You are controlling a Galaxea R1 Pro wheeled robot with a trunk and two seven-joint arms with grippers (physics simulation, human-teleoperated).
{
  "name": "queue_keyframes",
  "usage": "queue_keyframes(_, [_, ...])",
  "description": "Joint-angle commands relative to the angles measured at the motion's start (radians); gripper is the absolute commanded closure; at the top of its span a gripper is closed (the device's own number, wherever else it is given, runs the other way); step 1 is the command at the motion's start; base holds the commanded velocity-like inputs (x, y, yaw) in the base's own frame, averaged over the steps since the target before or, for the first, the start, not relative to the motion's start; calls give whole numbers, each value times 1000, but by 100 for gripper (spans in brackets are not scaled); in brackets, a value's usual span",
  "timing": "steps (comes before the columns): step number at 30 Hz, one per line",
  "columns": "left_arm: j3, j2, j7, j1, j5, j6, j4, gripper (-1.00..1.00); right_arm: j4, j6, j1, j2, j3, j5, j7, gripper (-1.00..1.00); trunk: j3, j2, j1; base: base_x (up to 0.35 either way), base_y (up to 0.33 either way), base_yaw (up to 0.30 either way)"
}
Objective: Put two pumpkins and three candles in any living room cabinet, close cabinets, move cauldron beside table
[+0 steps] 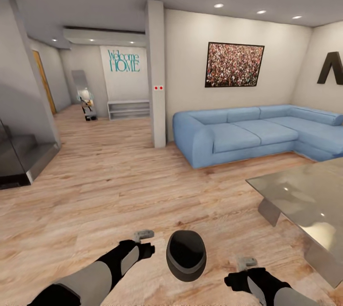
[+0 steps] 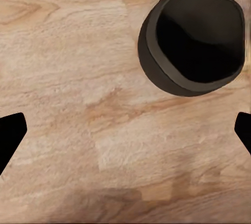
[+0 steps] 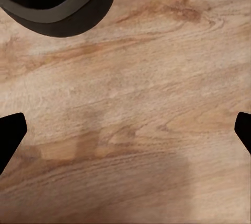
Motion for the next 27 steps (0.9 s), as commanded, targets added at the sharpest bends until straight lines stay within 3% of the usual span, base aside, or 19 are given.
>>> queue_keyframes(1, [-8, -5, 7, 0, -23, 11, -4, -100, -13, 25, -8, -1, 9, -5, 2, -100, -3, -1, 0, 0, 0, 0])
queue_keyframes(2, [-8, -9, 6, 0, -52, 15, -5, -100, -21, 41, -17, -1, 8, -6, 2, -100, -4, -1, 0, 0, 0, 0])
queue_keyframes(7, [-7, -18, -1, -4, -106, 25, -7, -100, -33, 88, -70, -1, 7, -7, 1, -100, -12, -1, 0, 0, 0, 0])
queue_keyframes(20, [-7, -26, -4, -11, -113, 60, -44, -100, -34, 96, -153, 3, -4, -8, -56, -100, -33, -1, 0, 0, 0, 0])
queue_keyframes(27, [-7, -31, -4, -12, -113, 61, -86, -100, -43, 96, -172, 22, -16, -9, -63, -100, -45, -1, 0, 0, 0, 0])
